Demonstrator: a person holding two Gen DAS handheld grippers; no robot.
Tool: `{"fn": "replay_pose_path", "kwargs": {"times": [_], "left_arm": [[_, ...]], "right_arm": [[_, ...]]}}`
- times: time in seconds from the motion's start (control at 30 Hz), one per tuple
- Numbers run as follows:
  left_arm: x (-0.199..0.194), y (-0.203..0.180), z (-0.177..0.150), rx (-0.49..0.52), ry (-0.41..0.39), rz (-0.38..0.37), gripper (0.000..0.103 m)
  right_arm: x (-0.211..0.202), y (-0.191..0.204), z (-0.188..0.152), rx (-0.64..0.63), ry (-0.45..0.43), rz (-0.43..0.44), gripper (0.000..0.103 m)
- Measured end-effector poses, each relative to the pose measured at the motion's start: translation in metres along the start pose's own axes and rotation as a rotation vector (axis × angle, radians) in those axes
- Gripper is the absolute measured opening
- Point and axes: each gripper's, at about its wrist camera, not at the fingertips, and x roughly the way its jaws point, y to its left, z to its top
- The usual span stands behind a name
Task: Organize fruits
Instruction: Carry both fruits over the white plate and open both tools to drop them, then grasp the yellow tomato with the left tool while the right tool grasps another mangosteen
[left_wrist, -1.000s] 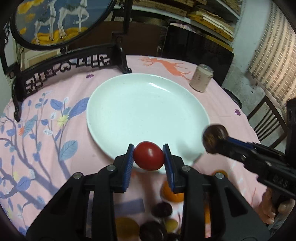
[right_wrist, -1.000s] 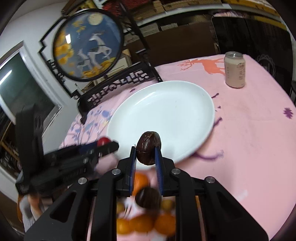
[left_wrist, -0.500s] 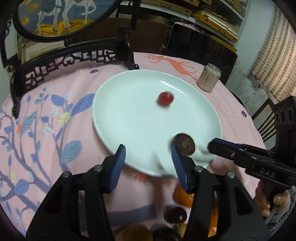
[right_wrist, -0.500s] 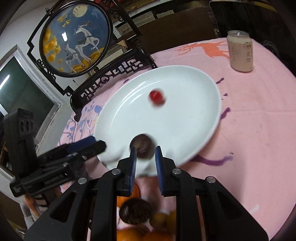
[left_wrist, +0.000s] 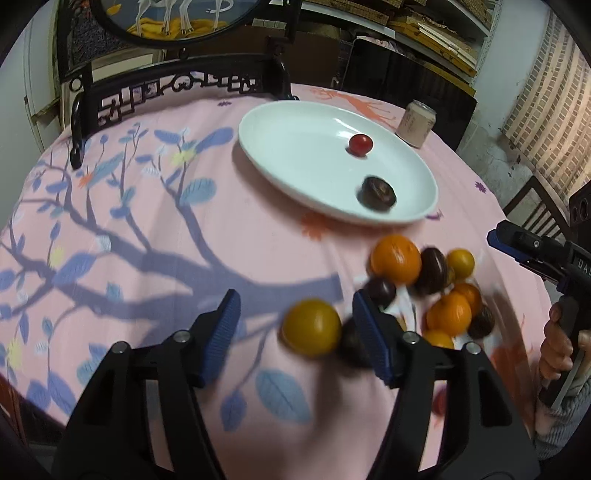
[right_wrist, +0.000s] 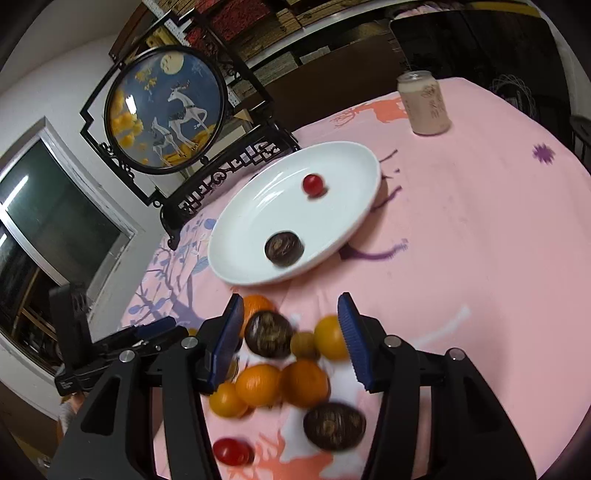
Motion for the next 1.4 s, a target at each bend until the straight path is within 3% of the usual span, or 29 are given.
{"fn": "replay_pose_path", "kwargs": {"times": [0.4,0.57,0.63,0.83,1.0,1.07,1.13,1.4], "left_arm": [[0.005,-0.001,-0.014,-0.027,0.038,-0.022,0.064],[0.004,-0.006,-0.013,-0.012,0.030,-0.050,0.045],[0.004,-0.008,-0.013,-0.003,0.027,-0.049,0.044],[0.008,-0.009,-0.013,0.005,0.033,-0.025,0.041],[0.013,-0.004,-0.012,-0.007,0.040,-0.017,0.039],[0.011,-0.008,-0.012,0.013,0.035,-0.004,0.037],[0.010,-0.011,-0.013,0.026,0.031,0.009,0.037],[-0.010,-0.008,-0.008,0.008,-0.031,-0.016,0.036]], "right_arm": [[-0.010,-0.017,-0.043,0.054,0.079,-0.047,0.057],[-0.011,-0.021,-0.050,0.065,0.097,-0.060,0.057],[-0.011,-0.021,-0.054,0.060,0.109,-0.068,0.057],[-0.004,-0.010,-0.062,-0.016,0.137,-0.115,0.057],[0.005,0.010,-0.072,-0.173,0.136,-0.236,0.056],[0.009,0.019,-0.078,-0.253,0.125,-0.309,0.045],[0.011,0.023,-0.081,-0.297,0.117,-0.342,0.042],[-0.010,0.009,-0.069,-0.200,0.055,-0.253,0.041]]}}
